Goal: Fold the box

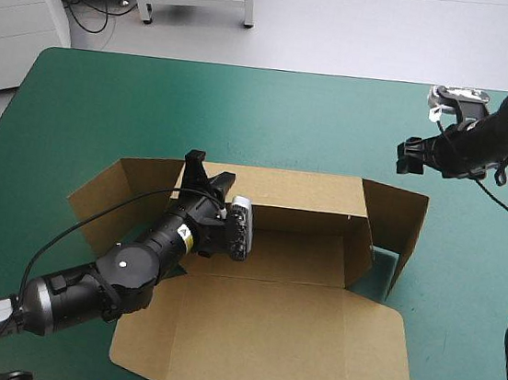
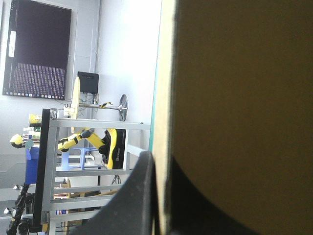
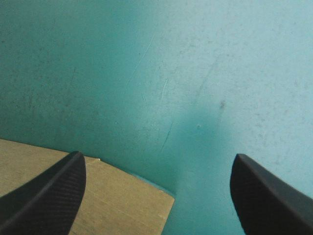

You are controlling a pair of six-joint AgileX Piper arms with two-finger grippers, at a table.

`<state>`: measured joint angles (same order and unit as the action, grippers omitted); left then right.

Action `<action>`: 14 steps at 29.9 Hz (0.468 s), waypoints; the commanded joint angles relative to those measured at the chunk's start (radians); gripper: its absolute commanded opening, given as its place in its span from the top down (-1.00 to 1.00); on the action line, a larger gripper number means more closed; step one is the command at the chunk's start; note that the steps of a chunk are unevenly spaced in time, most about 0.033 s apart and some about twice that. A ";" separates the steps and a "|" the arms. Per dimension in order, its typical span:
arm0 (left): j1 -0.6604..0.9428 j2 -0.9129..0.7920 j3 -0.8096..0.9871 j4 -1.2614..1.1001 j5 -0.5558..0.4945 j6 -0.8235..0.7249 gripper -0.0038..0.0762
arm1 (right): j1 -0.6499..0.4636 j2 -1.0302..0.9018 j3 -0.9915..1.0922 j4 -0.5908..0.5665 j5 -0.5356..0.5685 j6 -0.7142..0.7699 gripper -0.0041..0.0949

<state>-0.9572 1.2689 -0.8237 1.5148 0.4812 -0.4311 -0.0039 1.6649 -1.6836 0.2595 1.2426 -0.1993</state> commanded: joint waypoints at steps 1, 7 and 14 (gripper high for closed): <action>-0.006 -0.007 -0.018 -0.006 0.023 -0.038 0.98 | -0.005 -0.054 0.039 0.016 0.004 -0.016 -0.59; -0.006 0.013 -0.018 -0.010 0.027 -0.045 0.98 | -0.005 -0.103 0.139 0.011 0.004 -0.025 -0.59; -0.006 0.013 -0.018 -0.010 0.038 -0.048 0.98 | -0.005 -0.180 0.203 0.021 0.004 -0.052 -0.59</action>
<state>-0.9572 1.2955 -0.8237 1.5374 0.4965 -0.4453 -0.0039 1.5518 -1.4864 0.2597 1.2380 -0.2227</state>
